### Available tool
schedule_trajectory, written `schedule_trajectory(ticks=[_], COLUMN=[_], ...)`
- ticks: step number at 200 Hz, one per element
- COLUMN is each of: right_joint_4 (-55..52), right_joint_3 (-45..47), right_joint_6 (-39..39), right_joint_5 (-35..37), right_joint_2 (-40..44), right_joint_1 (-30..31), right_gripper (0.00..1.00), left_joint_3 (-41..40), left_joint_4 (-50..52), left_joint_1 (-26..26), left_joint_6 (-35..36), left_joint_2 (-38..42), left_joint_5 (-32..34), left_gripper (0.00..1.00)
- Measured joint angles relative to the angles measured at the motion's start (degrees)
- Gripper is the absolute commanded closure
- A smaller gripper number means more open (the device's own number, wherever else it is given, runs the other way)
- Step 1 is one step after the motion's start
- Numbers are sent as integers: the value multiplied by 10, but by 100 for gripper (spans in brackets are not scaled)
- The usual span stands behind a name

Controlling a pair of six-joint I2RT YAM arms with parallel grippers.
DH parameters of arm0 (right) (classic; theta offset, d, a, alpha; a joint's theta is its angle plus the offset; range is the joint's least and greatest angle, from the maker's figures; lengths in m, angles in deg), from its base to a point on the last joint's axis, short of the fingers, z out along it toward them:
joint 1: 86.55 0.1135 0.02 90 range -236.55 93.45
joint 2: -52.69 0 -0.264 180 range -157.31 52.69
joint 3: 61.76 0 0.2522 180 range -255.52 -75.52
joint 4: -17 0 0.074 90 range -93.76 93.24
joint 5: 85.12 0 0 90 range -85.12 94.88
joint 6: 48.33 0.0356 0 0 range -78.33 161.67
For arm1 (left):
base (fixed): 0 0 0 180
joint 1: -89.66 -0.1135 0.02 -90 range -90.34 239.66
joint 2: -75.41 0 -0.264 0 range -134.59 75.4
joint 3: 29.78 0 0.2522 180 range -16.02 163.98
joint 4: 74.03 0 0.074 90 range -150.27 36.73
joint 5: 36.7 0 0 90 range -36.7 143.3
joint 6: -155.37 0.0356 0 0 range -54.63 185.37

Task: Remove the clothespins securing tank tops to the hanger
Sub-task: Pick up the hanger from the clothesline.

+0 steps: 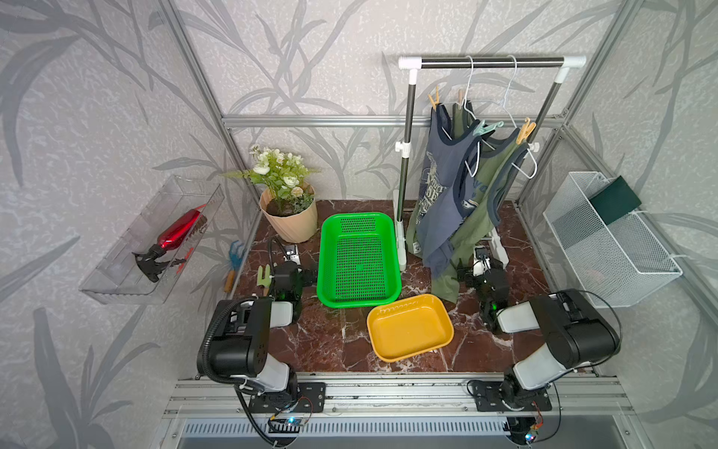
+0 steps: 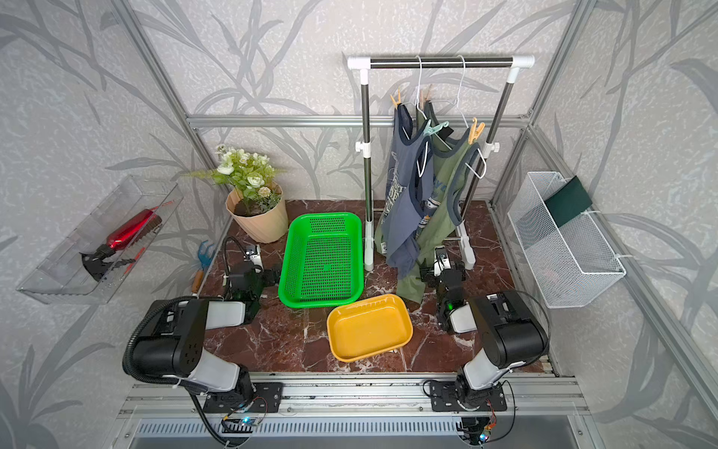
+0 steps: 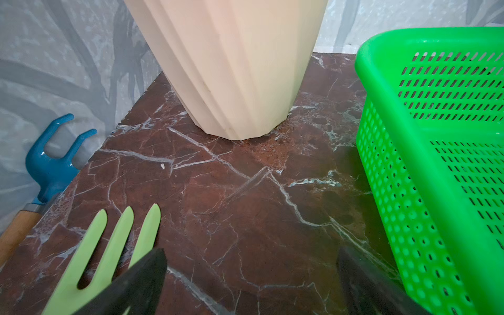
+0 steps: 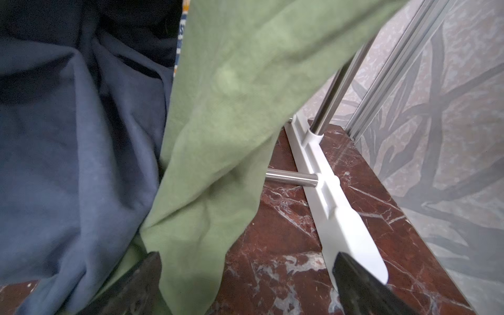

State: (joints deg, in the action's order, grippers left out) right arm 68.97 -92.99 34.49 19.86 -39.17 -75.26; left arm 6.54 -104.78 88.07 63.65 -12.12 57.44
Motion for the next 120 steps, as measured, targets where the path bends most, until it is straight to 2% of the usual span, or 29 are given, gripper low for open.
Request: schedule_trajectory(ticks=[120], right_joint_4=[4], right_joint_3=[3], right_joint_6=[0], right_joint_5=[2], right_joint_2=[-1], right_joint_1=[1], right_gripper=[1], left_joint_3=[0], left_joint_4=[0], left_joint_1=[0], left_joint_6=[0], left_joint_2=[0], left_joint_5=[-1], left_gripper=[1])
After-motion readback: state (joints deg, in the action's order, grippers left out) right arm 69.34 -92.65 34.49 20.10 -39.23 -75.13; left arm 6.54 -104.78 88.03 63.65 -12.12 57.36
